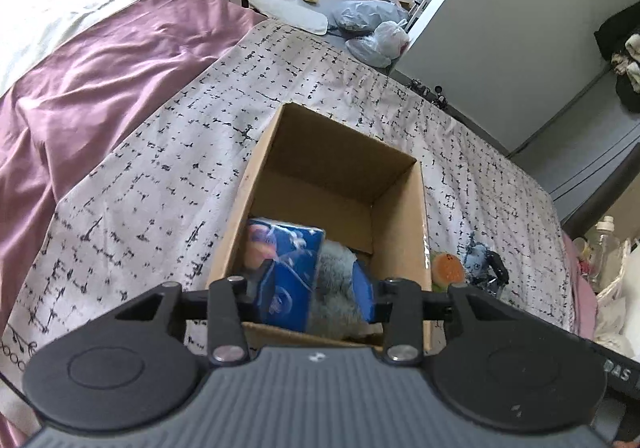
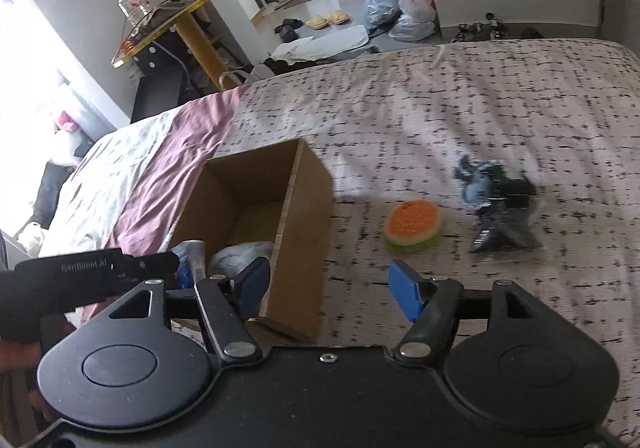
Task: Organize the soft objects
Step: 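Release the tissue pack from the left tool while the right tool drops the white bag into the box, then move both open tools back toward the burger toy and black bag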
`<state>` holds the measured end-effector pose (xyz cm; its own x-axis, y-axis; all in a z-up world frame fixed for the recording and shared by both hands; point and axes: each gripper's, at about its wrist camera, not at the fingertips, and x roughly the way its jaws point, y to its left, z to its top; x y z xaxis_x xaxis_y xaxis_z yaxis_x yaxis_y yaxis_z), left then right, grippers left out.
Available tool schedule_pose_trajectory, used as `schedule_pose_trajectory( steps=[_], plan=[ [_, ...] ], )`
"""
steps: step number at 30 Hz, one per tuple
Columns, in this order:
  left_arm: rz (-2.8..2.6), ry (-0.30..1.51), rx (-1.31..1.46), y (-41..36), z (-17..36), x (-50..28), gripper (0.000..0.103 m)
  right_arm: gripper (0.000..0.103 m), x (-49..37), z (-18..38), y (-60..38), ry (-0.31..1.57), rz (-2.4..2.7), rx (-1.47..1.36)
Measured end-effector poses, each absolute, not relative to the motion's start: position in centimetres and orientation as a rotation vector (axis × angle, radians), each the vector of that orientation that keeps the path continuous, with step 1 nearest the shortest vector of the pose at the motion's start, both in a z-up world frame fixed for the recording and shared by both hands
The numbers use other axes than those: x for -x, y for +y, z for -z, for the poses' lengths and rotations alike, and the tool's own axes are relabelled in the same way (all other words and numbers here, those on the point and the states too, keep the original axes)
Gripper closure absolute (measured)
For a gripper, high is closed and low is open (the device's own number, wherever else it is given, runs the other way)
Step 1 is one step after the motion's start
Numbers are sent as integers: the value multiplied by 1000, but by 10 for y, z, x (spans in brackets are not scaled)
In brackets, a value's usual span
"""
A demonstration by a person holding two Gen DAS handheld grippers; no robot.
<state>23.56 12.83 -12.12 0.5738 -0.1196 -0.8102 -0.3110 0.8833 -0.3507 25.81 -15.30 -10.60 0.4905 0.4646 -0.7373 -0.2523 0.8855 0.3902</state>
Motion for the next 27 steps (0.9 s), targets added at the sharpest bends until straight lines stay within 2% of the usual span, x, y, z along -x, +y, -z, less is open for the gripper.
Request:
schedule_pose_trajectory(
  steps=[23,25,27],
  plan=[
    [-64,989,369,42,105,-266,60,36,-284,112,-245,959,-372,-330],
    [-63,994,354,34,101,-270,57,33,-289,112,-252,958,-362,-340],
    [-63,1000,343,26,100,-274,52,19,-293,112,-259,954,-345,-362]
  ],
)
